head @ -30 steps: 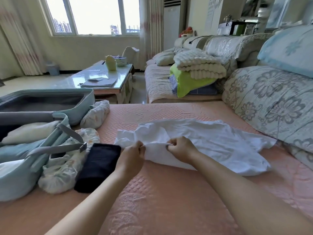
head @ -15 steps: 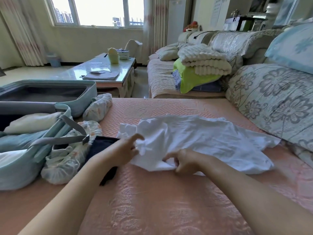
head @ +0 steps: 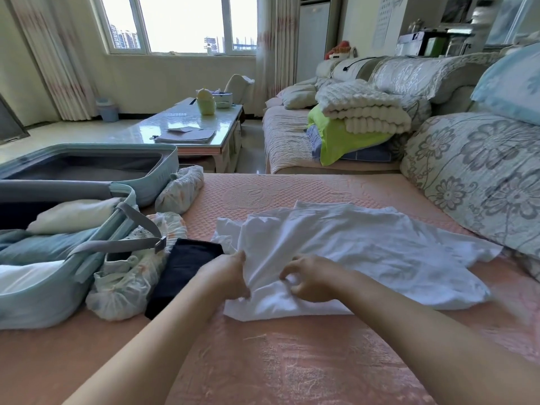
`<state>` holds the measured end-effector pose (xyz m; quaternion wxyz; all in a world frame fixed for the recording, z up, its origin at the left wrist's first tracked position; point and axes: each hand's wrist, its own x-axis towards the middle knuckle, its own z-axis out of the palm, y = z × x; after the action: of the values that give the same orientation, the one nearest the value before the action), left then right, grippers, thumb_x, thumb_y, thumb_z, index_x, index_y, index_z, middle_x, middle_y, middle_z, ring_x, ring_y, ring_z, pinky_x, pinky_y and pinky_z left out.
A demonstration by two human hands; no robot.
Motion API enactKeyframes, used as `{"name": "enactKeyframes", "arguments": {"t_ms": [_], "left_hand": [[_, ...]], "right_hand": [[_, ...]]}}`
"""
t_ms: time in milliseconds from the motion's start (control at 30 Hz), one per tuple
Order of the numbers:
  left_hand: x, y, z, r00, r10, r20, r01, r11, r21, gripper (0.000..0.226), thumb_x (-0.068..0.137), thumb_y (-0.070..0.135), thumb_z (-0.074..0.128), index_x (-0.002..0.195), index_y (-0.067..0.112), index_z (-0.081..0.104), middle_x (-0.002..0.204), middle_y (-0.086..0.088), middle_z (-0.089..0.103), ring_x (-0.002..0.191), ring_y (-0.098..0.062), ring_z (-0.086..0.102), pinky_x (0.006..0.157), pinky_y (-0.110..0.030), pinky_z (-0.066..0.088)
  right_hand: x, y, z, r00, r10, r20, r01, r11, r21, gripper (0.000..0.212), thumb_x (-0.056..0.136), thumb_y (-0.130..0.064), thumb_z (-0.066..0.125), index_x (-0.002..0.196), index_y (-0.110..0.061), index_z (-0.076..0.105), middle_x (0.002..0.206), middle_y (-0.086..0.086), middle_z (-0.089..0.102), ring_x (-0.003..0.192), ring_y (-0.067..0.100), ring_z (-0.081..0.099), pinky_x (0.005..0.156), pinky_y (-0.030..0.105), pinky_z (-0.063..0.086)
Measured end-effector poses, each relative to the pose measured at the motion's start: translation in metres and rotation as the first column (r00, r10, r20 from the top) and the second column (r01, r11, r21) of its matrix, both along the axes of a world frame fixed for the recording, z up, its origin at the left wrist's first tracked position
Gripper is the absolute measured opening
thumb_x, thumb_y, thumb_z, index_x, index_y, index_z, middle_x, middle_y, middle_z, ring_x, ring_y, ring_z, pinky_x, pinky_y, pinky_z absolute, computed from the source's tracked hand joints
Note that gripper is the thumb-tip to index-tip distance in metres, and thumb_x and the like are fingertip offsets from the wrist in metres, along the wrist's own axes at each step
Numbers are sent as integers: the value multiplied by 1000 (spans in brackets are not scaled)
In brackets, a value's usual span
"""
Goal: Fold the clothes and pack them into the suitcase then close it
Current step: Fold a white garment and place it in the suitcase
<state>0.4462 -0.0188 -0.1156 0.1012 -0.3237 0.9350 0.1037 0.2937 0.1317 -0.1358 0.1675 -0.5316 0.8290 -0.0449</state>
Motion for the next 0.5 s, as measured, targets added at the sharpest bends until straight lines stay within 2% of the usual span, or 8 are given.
{"name": "enactKeyframes", "arguments": {"t_ms": [67, 100, 200, 267, 367, 433, 500], "left_hand": [[-11, -9, 9, 991, 41, -130, -53, 994, -93, 60, 84, 51, 65, 132, 22, 43, 118, -1, 61, 104, -22, 60, 77, -33, 50], [-18, -17, 11, 978, 51, -200, -80, 987, -137, 50, 89, 49, 59, 130, 22, 45, 119, -2, 62, 106, -24, 59, 76, -33, 47], [-40, -45, 10, 929, 33, -368, -124, 966, -226, 26, 98, 31, 48, 121, 21, 55, 117, -7, 61, 110, -29, 56, 82, -37, 42], [-51, -63, 2, 939, 12, -344, -105, 962, -252, 24, 99, 26, 45, 118, 23, 60, 117, -7, 59, 115, -29, 53, 92, -39, 40], [-65, -87, -6, 958, 56, -282, -106, 981, -165, 32, 102, 40, 42, 125, 27, 59, 127, -8, 55, 124, -29, 48, 104, -41, 34], [-80, -99, -11, 946, 56, -319, -104, 985, -135, 39, 101, 49, 39, 124, 27, 61, 129, -8, 56, 123, -29, 49, 105, -42, 34], [-98, -105, -18, 944, 63, -323, -114, 983, -143, 50, 97, 60, 38, 122, 25, 64, 130, -8, 58, 123, -29, 49, 105, -44, 35]], "right_hand": [[-6, -14, 3, 997, -26, -70, 22, 998, -54, 29, 93, -40, 53, 117, -36, 69, 127, -10, 61, 112, 19, 60, 93, 33, 50], [-10, -22, 5, 995, -53, -85, 46, 995, -85, 29, 93, -39, 52, 116, -36, 69, 125, -10, 64, 111, 18, 61, 91, 32, 50], [-22, -49, 7, 986, -120, -114, 97, 977, -190, 32, 97, -35, 47, 122, -34, 66, 127, -5, 66, 114, 21, 62, 92, 33, 51], [-29, -69, 8, 984, -143, -104, 107, 950, -294, 31, 100, -30, 45, 124, -33, 65, 127, -3, 66, 114, 22, 62, 89, 32, 50], [-40, -104, 7, 978, -156, -137, 86, 906, -414, 30, 103, -24, 43, 124, -29, 65, 126, -1, 66, 109, 23, 64, 81, 33, 46], [-54, -128, 5, 964, -174, -203, 78, 910, -408, 33, 103, -20, 43, 127, -31, 63, 126, 1, 66, 110, 25, 64, 83, 34, 48], [-72, -150, 1, 946, -193, -260, 103, 940, -325, 37, 101, -16, 43, 132, -31, 57, 131, 3, 63, 115, 27, 62, 87, 36, 49]]}}
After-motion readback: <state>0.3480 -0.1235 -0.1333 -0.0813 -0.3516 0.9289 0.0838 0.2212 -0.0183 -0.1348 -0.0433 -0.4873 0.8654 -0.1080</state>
